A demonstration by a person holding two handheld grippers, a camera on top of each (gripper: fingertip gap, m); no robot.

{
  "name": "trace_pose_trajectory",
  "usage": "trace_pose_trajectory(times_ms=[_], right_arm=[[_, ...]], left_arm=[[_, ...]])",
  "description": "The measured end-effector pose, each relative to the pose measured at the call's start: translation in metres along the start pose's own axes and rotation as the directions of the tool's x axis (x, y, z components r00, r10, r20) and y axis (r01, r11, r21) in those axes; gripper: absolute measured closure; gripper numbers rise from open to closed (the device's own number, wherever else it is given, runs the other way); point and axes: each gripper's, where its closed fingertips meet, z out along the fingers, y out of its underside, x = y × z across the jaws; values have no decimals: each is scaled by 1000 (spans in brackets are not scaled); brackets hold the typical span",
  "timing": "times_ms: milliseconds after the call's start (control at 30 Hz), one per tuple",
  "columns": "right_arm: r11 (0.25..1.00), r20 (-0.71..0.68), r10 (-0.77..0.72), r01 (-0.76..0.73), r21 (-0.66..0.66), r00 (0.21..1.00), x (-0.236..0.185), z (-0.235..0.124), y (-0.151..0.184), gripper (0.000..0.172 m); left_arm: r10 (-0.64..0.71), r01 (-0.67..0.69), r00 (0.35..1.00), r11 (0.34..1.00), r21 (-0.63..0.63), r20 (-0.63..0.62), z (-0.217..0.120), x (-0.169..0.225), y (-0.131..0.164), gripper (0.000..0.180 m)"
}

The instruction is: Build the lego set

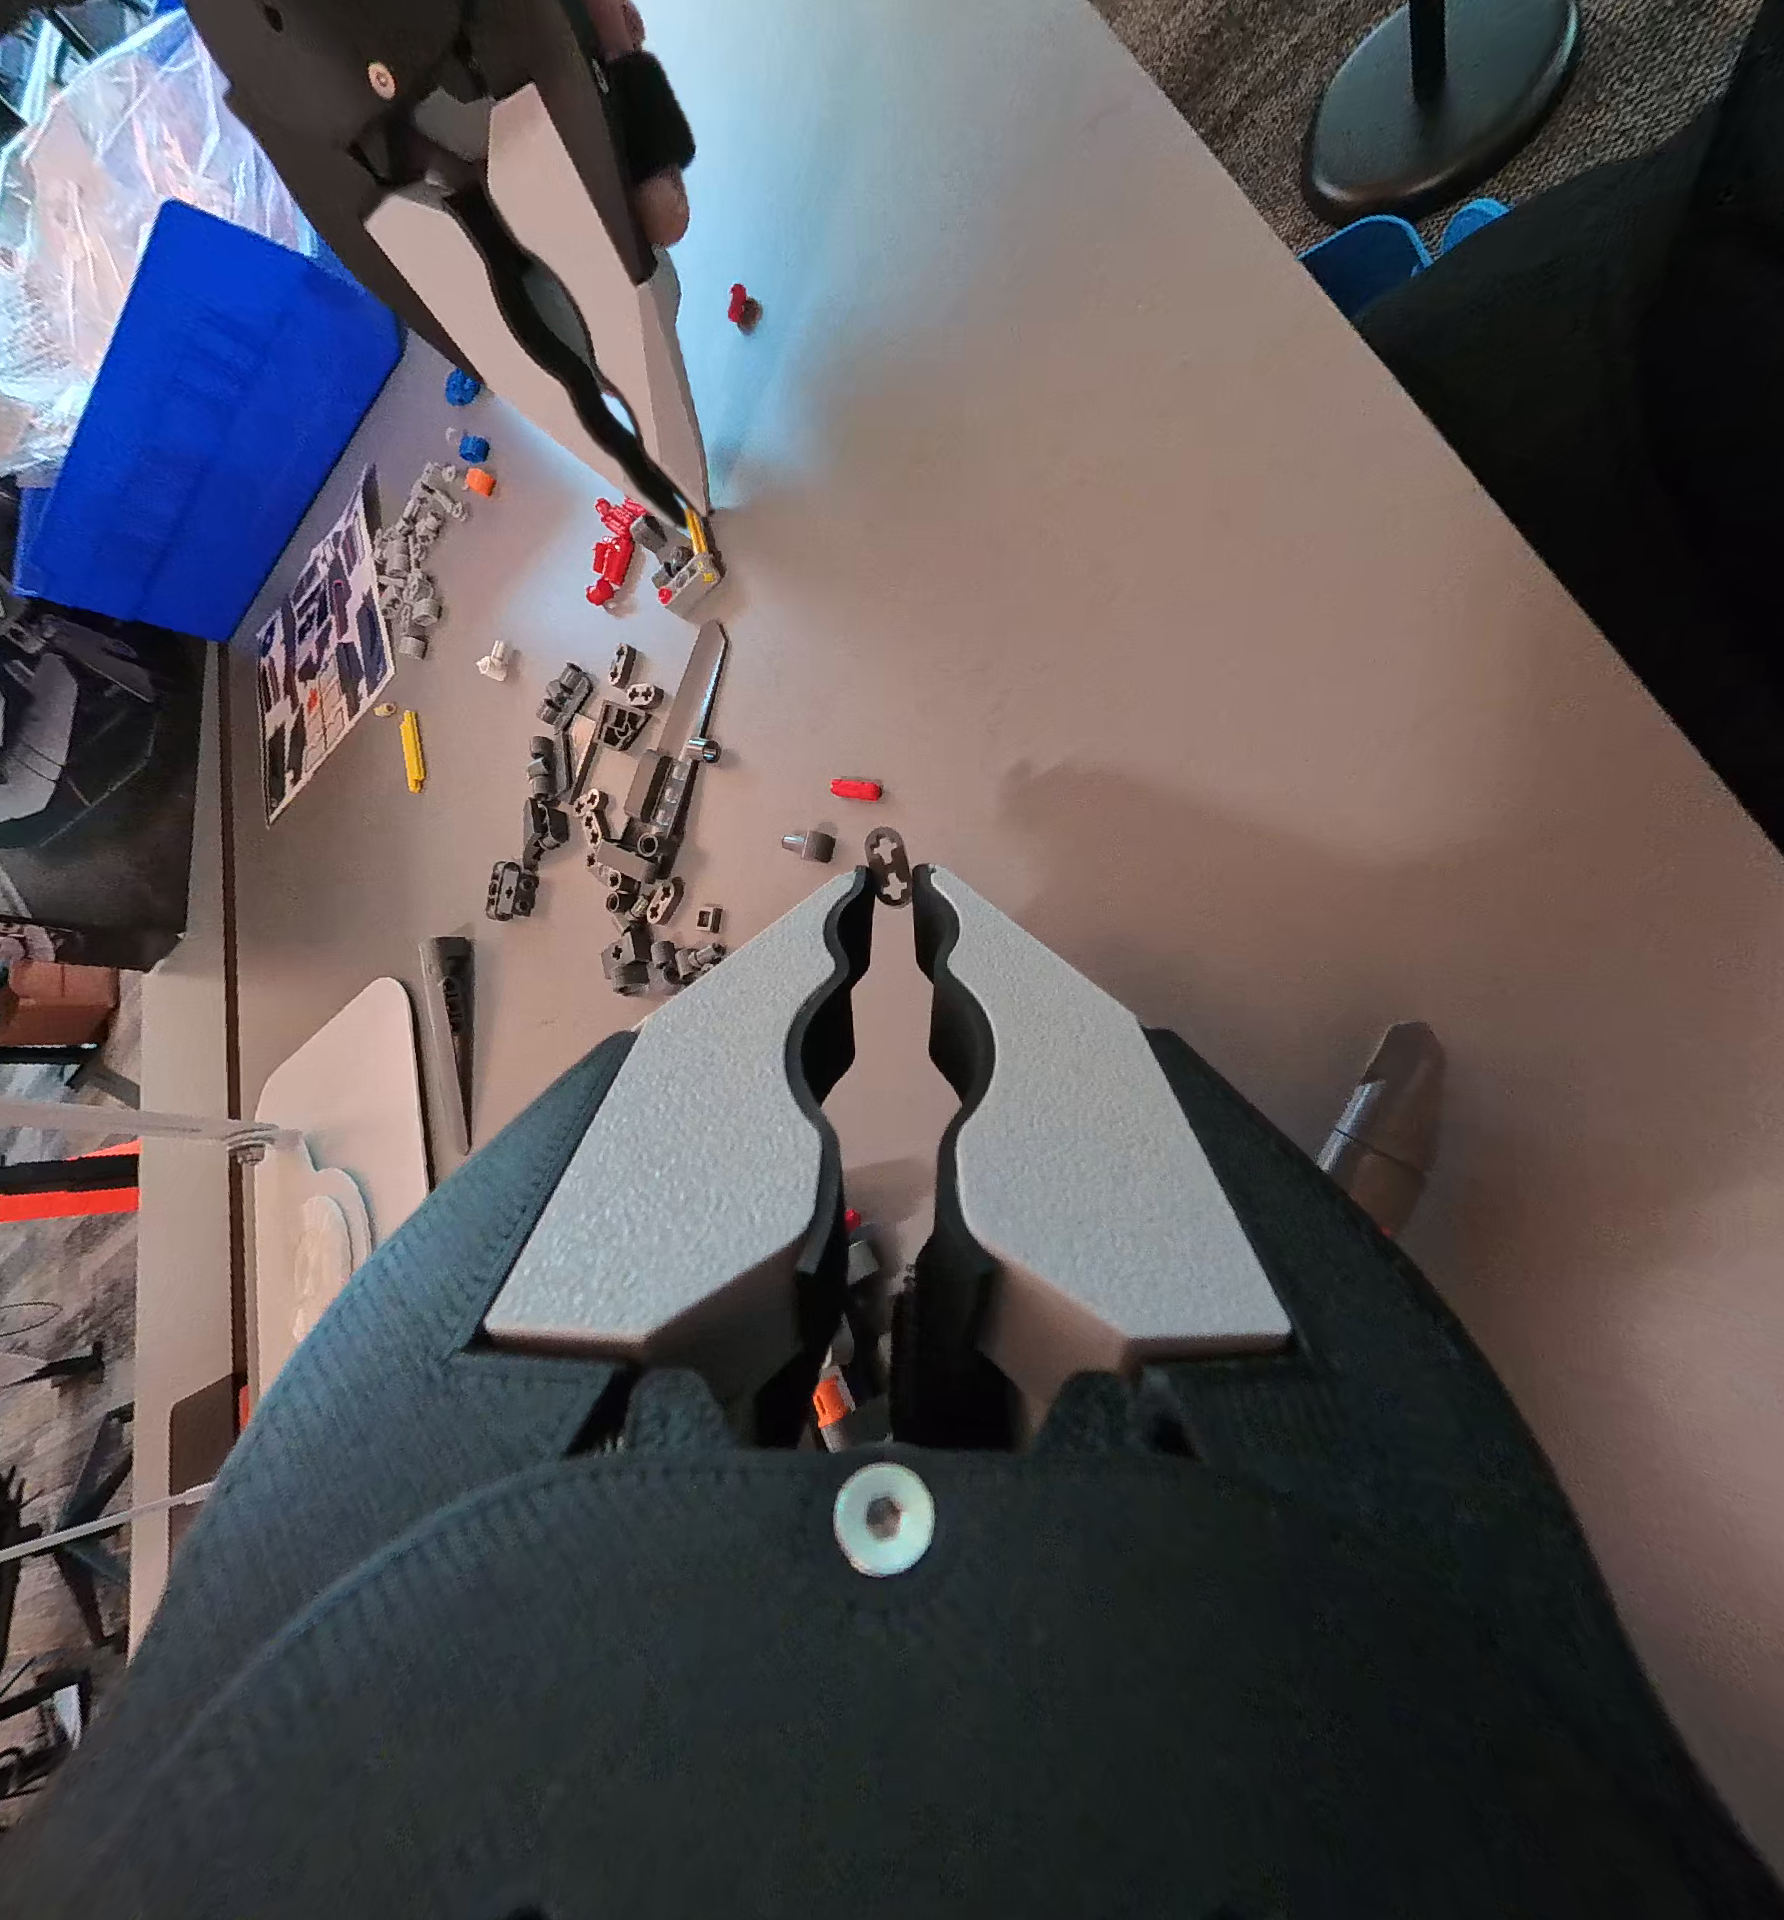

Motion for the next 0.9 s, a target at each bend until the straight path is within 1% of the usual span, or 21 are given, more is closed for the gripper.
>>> trace_pose_trajectory(times_ms=[200, 333, 433, 500, 533, 567, 600, 667, 700, 800, 833, 900], right_arm=[[1000, 82, 7, -6, -12, 997, -3, 1, -2, 170], [997, 81, -41, 46, -57, 996, -3, -2, 0, 171], [981, 35, -137, 140, -137, 990, -1, -9, 0, 171], [942, -19, -258, 247, -226, 966, 2, -16, -1, 171], [910, -44, -330, 306, -279, 943, 2, -19, -2, 171], [863, -70, -415, 368, -345, 907, 3, -24, -4, 171], [796, -88, -509, 429, -427, 856, 5, -28, -5, 171], [620, -81, -688, 526, -583, 721, 6, -37, -8, 171], [537, -59, -751, 556, -635, 658, 3, -40, -11, 171], [274, 43, -883, 585, -763, 468, -4, -44, -15, 171], [212, 81, -899, 590, -779, 429, -9, -43, -15, 171], [124, 138, -914, 588, -800, 381, -16, -40, -14, 171]], left_arm=[[-3, 3, 1000, 1000, -5, -3, 1, 0, 2, 175], [-5, 5, 1000, 1000, -3, 3, -1, -1, 2, 175], [-1, 1, 1000, 1000, -4, 7, -1, -3, 2, 175], [2, -2, 1000, 1000, -5, 10, -2, -3, 2, 175], [4, -4, 1000, 1000, -6, 12, -2, -4, 2, 175], [4, -4, 1000, 1000, -7, 14, -2, -4, 2, 175], [6, -6, 1000, 1000, -7, 15, -3, -4, 2, 175], [9, -9, 1000, 1000, -7, 18, -3, -4, 2, 175], [11, -11, 1000, 1000, -6, 18, -3, -4, 1, 175], [20, -20, 1000, 1000, -7, 19, -3, -3, 0, 175], [24, -23, 1000, 1000, -8, 20, -3, -3, -1, 175], [29, -29, 999, 1000, -6, 24, -5, -3, -2, 175]])
